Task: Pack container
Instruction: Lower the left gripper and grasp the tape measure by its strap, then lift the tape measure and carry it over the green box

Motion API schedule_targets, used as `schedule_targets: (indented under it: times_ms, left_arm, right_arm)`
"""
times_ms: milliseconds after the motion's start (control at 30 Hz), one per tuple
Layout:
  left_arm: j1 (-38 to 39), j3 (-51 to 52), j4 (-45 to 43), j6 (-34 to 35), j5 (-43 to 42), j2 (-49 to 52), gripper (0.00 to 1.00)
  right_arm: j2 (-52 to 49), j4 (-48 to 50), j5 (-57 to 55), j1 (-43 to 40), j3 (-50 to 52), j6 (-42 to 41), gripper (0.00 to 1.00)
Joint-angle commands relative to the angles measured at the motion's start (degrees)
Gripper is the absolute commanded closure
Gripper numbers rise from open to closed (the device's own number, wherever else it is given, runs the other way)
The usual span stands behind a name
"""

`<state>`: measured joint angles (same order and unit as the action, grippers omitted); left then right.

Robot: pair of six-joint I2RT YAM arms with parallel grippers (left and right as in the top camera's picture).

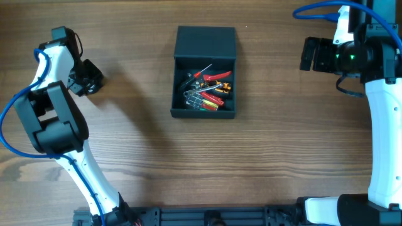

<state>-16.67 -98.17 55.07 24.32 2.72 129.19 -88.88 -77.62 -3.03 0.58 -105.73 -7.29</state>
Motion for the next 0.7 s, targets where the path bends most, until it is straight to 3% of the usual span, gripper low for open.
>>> schedule_targets:
  times_ms: [0, 33, 300, 367, 567, 667]
  left_arm:
    - [-0.11, -0.04, 0.90, 0.04, 0.13, -3.13, 0.74]
    - [0.00, -0.04, 0.98, -0.11, 0.11, -3.72, 0.78]
    - [3.54, -0.04, 2.62, -1.62, 0.33, -12.57, 0.86]
    - [4.92, -0.04, 2.95, -1.92, 0.33, -15.04, 0.94]
    - [11.93, -0.04, 2.78, -12.57, 0.07, -24.09, 0.96]
    - [17.46, -0.04, 1.73, -22.77, -1.38, -29.16, 0.96]
  right_arm:
    - [-0.15, -0.13, 0.46, -0.17, 0.24, -0.17, 0.00]
    - [-0.15, -0.13, 0.46, -0.17, 0.26, -0.17, 0.00]
    - [-0.15, -0.13, 0.46, -0.17, 0.26, -0.17, 0.00]
    - [-0.15, -0.11, 0.48, -0.17, 0.26, -0.22, 0.00]
    - [-0.15, 0.02, 0.48, -0.17, 0.24, -0.20, 0.00]
    - [-0.15, 0.07, 0.48, -0.17, 0.26, -0.20, 0.00]
